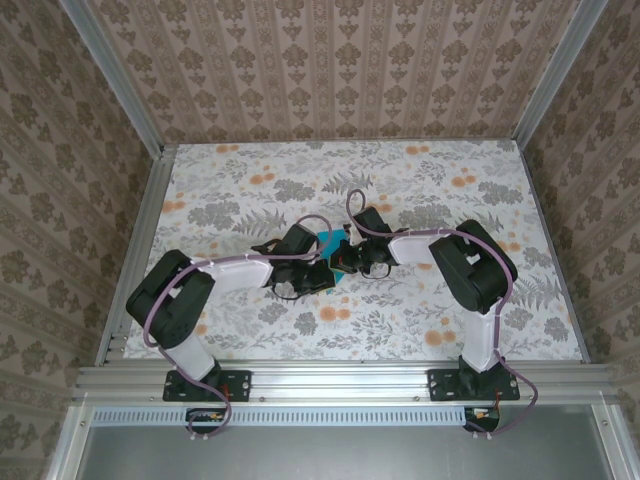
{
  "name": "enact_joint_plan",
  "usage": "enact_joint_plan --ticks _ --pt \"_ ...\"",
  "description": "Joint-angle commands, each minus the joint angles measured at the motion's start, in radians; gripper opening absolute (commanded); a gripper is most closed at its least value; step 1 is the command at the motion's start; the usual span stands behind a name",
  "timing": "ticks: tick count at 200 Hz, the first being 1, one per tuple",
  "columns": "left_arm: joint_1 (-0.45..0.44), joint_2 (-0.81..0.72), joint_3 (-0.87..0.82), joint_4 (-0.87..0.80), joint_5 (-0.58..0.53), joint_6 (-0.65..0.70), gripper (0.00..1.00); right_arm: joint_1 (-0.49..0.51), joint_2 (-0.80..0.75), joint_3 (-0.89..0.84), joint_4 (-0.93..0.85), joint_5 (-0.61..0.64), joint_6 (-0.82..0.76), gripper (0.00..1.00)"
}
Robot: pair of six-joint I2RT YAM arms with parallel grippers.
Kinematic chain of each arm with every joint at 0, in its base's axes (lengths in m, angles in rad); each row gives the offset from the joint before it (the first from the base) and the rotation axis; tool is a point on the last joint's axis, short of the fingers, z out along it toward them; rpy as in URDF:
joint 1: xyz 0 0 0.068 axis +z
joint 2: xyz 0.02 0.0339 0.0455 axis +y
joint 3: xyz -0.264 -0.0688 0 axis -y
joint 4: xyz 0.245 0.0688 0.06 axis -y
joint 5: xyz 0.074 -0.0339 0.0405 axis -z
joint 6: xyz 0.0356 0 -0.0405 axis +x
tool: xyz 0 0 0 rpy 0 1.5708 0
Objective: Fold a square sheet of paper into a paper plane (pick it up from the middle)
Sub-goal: Third fold the triangle at the center of the table.
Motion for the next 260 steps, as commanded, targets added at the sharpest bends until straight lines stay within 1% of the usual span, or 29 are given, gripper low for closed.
enact_joint_plan --ticks 1,37,76,100,129,182,234,260 --pt "0.012 0.022 -0.006 0.007 -0.021 -0.017 0.11 -0.005 0.058 -0.031 -0.077 0.061 0.004 0.05" --pt "0.020 0.035 -0.007 0.014 -0.033 -0.017 0.11 -0.005 0.056 -0.033 -0.074 0.057 0.005 0.05" --pt "0.031 0.072 -0.011 0.087 0.013 -0.047 0.10 -0.005 0.058 -0.033 -0.074 0.055 0.005 0.05" --pt "0.035 0.082 -0.013 0.091 0.017 -0.054 0.10 -0.005 0.057 -0.035 -0.072 0.056 0.006 0.05" --pt "0.036 0.083 -0.016 0.057 0.008 -0.052 0.10 -0.005 0.057 -0.038 -0.072 0.056 0.006 0.05" --pt "0.034 0.095 -0.014 -0.060 -0.033 -0.038 0.09 -0.008 0.036 -0.026 -0.072 0.040 0.005 0.05" --pt "0.028 0.112 -0.006 -0.123 -0.065 -0.029 0.07 -0.022 -0.035 0.017 -0.074 -0.008 -0.009 0.08" --pt "0.029 0.111 -0.003 -0.148 -0.083 -0.027 0.06 -0.037 -0.096 0.004 -0.066 -0.024 -0.020 0.12"
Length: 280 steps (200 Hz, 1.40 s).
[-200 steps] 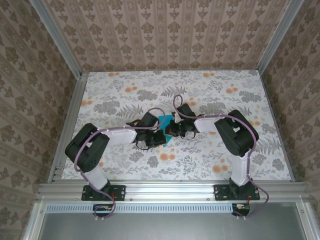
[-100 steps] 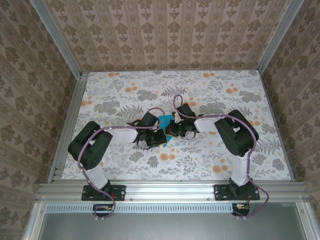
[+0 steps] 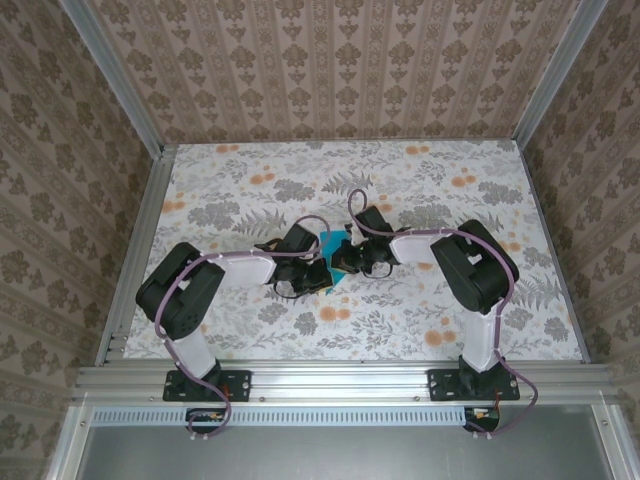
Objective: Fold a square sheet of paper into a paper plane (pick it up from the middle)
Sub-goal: Third fold the triangle at the center of the table.
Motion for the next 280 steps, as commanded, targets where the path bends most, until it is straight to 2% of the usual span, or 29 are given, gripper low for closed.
enact_joint_plan --ticks 1,36,81,192,235,280 --pt "0.002 0.043 -0.016 -0.159 -0.068 0.012 0.06 -0.022 -0.080 0.002 -0.038 -0.007 -0.019 0.12" --pt "-0.001 0.052 -0.011 -0.171 -0.076 0.015 0.06 -0.031 -0.154 -0.048 -0.046 -0.008 -0.038 0.13" --pt "-0.003 0.056 0.001 -0.190 -0.088 0.017 0.06 -0.027 -0.171 -0.119 -0.029 -0.024 -0.037 0.07" --pt "-0.009 0.065 0.016 -0.203 -0.092 0.018 0.06 0.004 -0.073 -0.100 0.002 -0.059 -0.030 0.04" --pt "-0.008 0.055 0.023 -0.202 -0.083 0.022 0.06 0.006 -0.051 -0.100 -0.028 -0.023 -0.038 0.04" --pt "-0.011 -0.002 0.034 -0.121 -0.031 0.026 0.10 0.007 -0.046 -0.103 -0.069 0.022 -0.046 0.04"
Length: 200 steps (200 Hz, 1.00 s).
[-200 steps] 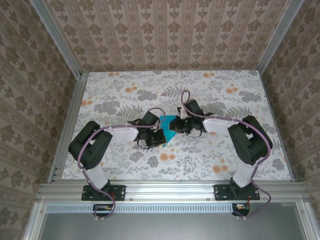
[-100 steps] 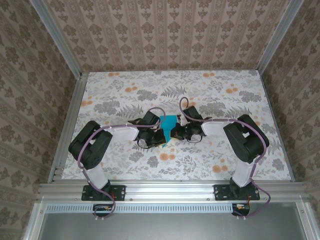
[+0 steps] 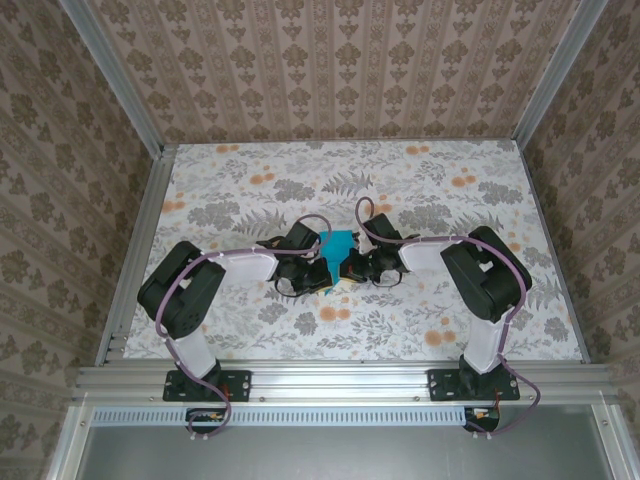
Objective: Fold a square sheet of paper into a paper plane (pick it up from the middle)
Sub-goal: Third fold the triangle at the center of the table.
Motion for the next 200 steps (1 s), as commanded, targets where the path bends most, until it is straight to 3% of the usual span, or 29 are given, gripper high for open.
enact_joint_plan --ticks 1,76,200 --pt "-0.006 -0.013 -0.004 -0.049 -0.015 0.025 0.10 0.007 0.028 0.011 -0.061 0.050 -0.017 0.04" --pt "-0.012 0.019 0.040 0.020 0.033 0.021 0.13 0.006 0.037 0.004 -0.051 0.055 -0.005 0.04" --pt "-0.019 0.053 0.055 0.022 0.061 0.038 0.08 0.006 0.048 0.005 -0.046 0.058 0.001 0.03"
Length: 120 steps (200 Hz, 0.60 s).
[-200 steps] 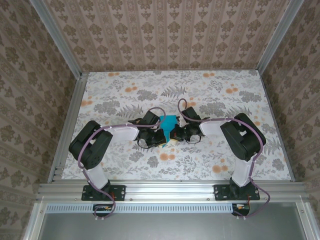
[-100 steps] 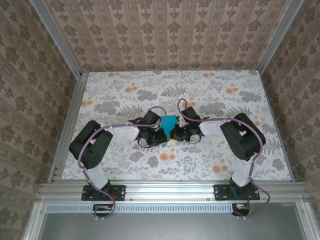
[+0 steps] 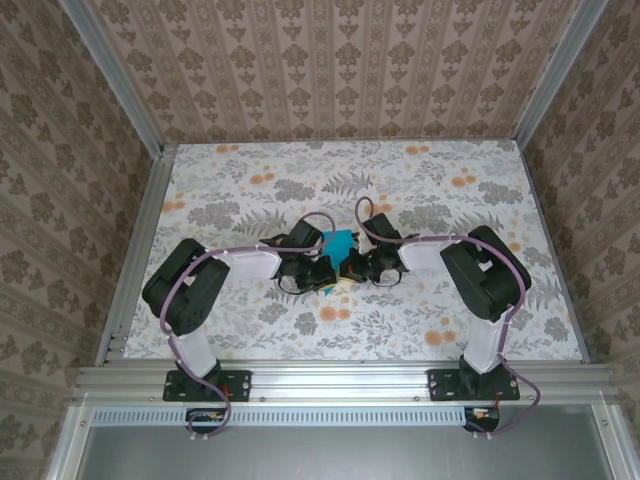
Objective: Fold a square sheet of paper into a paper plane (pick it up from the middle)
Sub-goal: Third fold the triangle at the center of the table.
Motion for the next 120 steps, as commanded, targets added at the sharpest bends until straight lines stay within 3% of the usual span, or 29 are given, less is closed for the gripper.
enact_joint_plan --ticks 1,120 --pt "-0.011 0.023 0.021 -0.006 0.033 0.025 0.08 0.006 0.043 -0.001 -0.043 0.058 0.001 0.03" --pt "-0.013 -0.039 -0.059 -0.151 -0.021 0.063 0.09 0.005 0.048 0.006 -0.075 0.085 -0.012 0.03"
